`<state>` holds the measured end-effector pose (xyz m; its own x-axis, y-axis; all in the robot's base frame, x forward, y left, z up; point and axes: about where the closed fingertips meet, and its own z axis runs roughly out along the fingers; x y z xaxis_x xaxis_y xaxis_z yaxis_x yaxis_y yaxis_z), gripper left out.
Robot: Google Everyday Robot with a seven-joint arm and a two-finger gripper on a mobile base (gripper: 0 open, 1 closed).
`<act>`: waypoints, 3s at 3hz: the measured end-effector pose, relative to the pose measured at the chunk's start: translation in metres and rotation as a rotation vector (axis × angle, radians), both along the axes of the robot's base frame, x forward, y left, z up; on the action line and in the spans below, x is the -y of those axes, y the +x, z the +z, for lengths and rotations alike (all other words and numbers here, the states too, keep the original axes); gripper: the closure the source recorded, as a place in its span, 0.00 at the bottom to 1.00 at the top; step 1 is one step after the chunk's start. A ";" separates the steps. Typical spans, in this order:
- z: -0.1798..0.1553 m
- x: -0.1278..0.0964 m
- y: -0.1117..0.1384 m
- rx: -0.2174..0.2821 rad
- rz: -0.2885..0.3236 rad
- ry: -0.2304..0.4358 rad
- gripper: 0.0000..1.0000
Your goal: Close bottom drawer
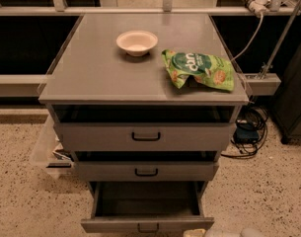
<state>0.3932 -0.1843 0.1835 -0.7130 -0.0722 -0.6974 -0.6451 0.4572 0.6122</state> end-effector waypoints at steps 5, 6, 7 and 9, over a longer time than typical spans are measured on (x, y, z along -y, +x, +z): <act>-0.021 0.009 0.106 0.238 -0.144 -0.242 1.00; -0.018 0.011 0.128 0.290 -0.190 -0.306 1.00; -0.017 0.013 0.141 0.314 -0.219 -0.342 1.00; -0.007 0.016 0.171 0.363 -0.241 -0.394 1.00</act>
Offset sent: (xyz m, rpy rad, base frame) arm 0.1075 -0.0179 -0.0267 -0.1698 -0.2404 -0.0637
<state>0.5640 -0.2007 0.1765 -0.4621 -0.2410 -0.8534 -0.6313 0.7653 0.1257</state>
